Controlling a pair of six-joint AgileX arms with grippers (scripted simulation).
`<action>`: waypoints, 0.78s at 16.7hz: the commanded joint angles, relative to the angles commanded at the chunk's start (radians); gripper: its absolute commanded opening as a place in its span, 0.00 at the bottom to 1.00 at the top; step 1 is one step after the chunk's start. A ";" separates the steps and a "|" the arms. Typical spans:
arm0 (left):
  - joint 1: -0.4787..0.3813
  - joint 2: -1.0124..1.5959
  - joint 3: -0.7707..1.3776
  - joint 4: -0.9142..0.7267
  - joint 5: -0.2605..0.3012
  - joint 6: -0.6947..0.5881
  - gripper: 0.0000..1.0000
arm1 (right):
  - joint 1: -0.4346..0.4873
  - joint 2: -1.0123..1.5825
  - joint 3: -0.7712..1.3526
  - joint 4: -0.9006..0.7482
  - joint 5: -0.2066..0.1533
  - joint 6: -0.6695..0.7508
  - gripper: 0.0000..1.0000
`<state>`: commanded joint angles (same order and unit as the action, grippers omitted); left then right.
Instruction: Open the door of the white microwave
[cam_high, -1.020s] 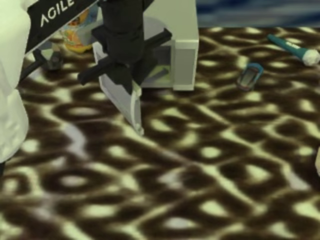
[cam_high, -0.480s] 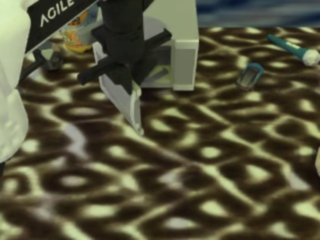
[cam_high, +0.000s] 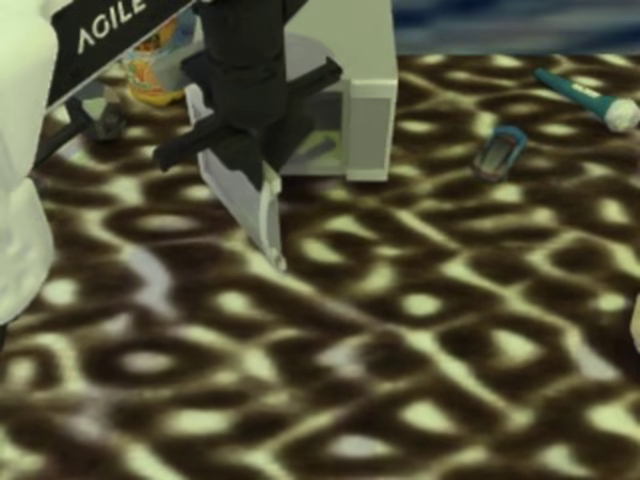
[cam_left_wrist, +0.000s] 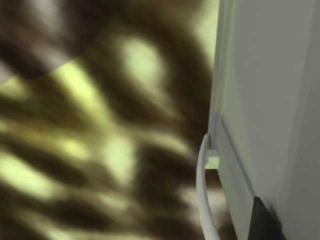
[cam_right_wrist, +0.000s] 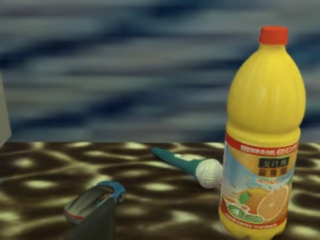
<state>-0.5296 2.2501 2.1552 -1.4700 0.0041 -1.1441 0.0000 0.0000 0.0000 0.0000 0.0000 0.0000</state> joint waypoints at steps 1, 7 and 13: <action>0.004 -0.012 -0.019 0.007 0.000 0.005 0.00 | 0.000 0.000 0.000 0.000 0.000 0.000 1.00; 0.032 -0.086 -0.148 0.056 -0.001 0.032 0.00 | 0.000 0.000 0.000 0.000 0.000 0.000 1.00; 0.032 -0.088 -0.151 0.057 -0.001 0.033 0.00 | 0.000 0.000 0.000 0.000 0.000 0.000 1.00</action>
<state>-0.4973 2.1624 2.0043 -1.4126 0.0027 -1.1111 0.0000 0.0000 0.0000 0.0000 0.0000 0.0000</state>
